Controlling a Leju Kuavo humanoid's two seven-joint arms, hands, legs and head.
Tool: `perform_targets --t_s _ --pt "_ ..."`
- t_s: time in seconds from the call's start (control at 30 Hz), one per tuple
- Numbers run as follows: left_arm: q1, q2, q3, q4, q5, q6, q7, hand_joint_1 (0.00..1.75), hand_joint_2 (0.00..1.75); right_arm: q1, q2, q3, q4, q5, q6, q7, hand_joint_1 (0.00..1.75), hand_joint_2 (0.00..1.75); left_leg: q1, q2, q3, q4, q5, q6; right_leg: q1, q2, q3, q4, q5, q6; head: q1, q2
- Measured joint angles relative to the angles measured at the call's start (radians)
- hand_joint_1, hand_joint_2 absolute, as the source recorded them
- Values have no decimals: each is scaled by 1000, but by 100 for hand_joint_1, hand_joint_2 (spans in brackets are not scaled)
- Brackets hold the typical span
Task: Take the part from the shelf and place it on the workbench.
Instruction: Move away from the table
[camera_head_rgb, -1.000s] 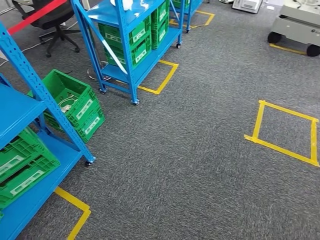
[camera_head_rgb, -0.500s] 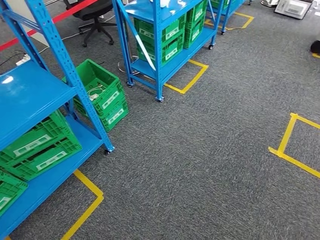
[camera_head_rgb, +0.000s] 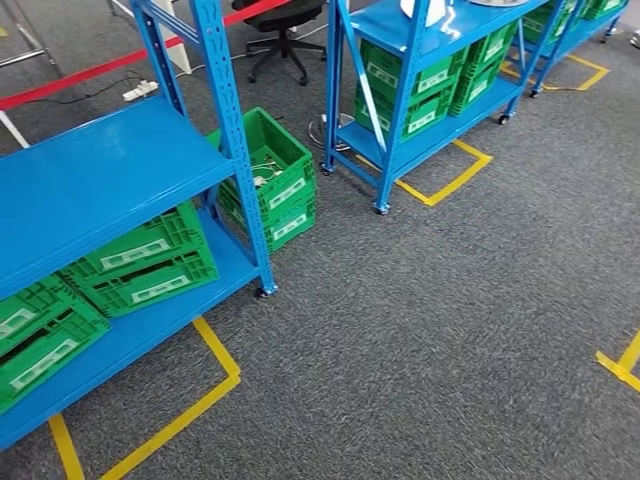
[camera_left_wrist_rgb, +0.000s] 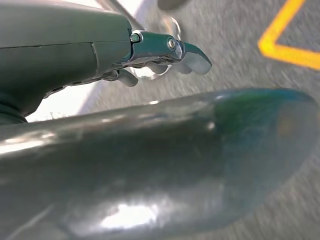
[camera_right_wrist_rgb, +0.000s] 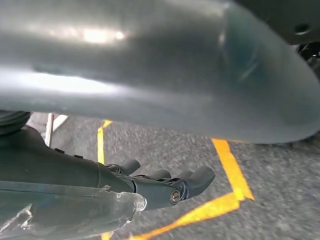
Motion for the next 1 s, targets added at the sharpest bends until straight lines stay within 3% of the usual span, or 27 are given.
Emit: perform_targets --t_s 0.03,0.1,0.17,0.23,0.27,0.33,0.37,0.43,0.5,0.57,0.6,0.63,0.7,0.77,0.83,0.87,0.9,0.93,1.0 --pt "-3 -10 0 0 0 -5 -17 0 0 -2 3 0 0 -2 -1 2 0 0 0 -11 -3 0 1 -6 -1 11 11 -23 5 -2 0 0" --pt "-5 -26 1 2 1 -14 -50 0 0 -7 8 0 0 -7 -4 5 0 0 3 -31 -10 -2 7 -19 2 -3 15 -27 7 -13 -1 0" --pt "-5 -38 3 3 8 -25 -68 0 0 -12 13 0 0 -11 -8 7 0 0 2 5 -21 14 -6 -30 3 -27 18 -30 13 -27 -3 0" --pt "-11 -47 7 4 19 -37 -73 0 0 -11 17 0 0 -14 -10 9 0 0 -2 71 -61 101 -61 -37 3 -54 18 -34 16 -36 -9 0" --pt "-14 -51 9 4 24 -42 -75 0 0 -10 18 0 0 -15 -10 10 0 0 -2 89 -94 170 -97 -39 5 -70 18 -34 15 -39 -11 0" --pt "-17 -57 16 4 33 -50 -81 0 0 -8 21 0 0 -18 -11 13 0 0 -1 98 -144 276 -134 -41 6 -103 17 -34 13 -42 -11 0" --pt "-16 -59 19 4 37 -53 -84 0 0 -10 21 0 0 -19 -11 14 0 0 -1 99 -146 282 -124 -40 7 -117 18 -33 12 -42 -11 0" --pt "-16 -61 26 4 41 -57 -89 0 0 -14 24 0 0 -20 -11 14 0 0 -3 118 -94 187 -63 -35 7 -142 22 -33 9 -39 -11 0" --pt "-20 -61 30 4 42 -57 -91 0 0 -15 26 0 0 -21 -11 14 0 0 -8 168 -27 58 -15 -27 13 -164 24 -31 2 -31 -12 0" --pt "-23 -63 33 4 42 -59 -92 0 0 -16 26 0 0 -22 -11 15 0 0 -13 187 -4 5 -8 -18 19 -187 28 -30 -4 -21 -10 0" --pt "-23 -64 34 4 43 -59 -92 0 0 -18 26 0 0 -22 -12 15 0 0 -13 174 -6 3 -8 -12 20 -199 32 -32 -6 -17 -9 0" --pt "-20 -65 35 4 44 -60 -93 0 0 -21 26 0 0 -22 -12 15 0 0 -11 162 -7 1 -6 -7 19 -199 36 -32 -9 -11 -7 0" --pt "-18 -66 37 4 45 -60 -93 0 0 -25 28 0 0 -23 -11 15 0 0 -6 139 -7 -3 -1 4 14 -151 24 4 -37 -1 -4 0" --pt "-20 -68 38 4 45 -60 -93 0 0 -21 29 0 0 -23 -11 16 0 0 -3 113 -8 -4 2 11 11 -86 -30 124 -101 5 0 0" --pt "-21 -70 40 4 49 -63 -94 0 0 -16 29 0 1 -24 -13 17 0 0 -3 83 -10 -3 4 13 11 -68 -93 250 -144 6 1 0" --pt "-21 -70 43 4 53 -67 -97 0 0 -15 29 0 1 -24 -13 17 0 0 -3 68 -10 -3 5 13 11 -67 -105 265 -137 6 1 0" --pt "-20 -71 46 4 59 -72 -102 0 0 -14 29 0 1 -26 -13 17 0 0 -3 52 -9 -3 5 12 9 -64 -99 239 -110 5 1 0" --pt "-20 -72 50 4 65 -79 -107 0 0 -15 29 0 1 -27 -13 17 0 0 -2 37 -7 -2 6 11 7 -54 -74 177 -68 4 1 0" --pt "-22 -74 56 4 72 -89 -117 0 0 -15 29 0 1 -31 -13 17 0 0 -2 10 -8 0 7 3 0 -7 -16 38 -9 3 1 0"
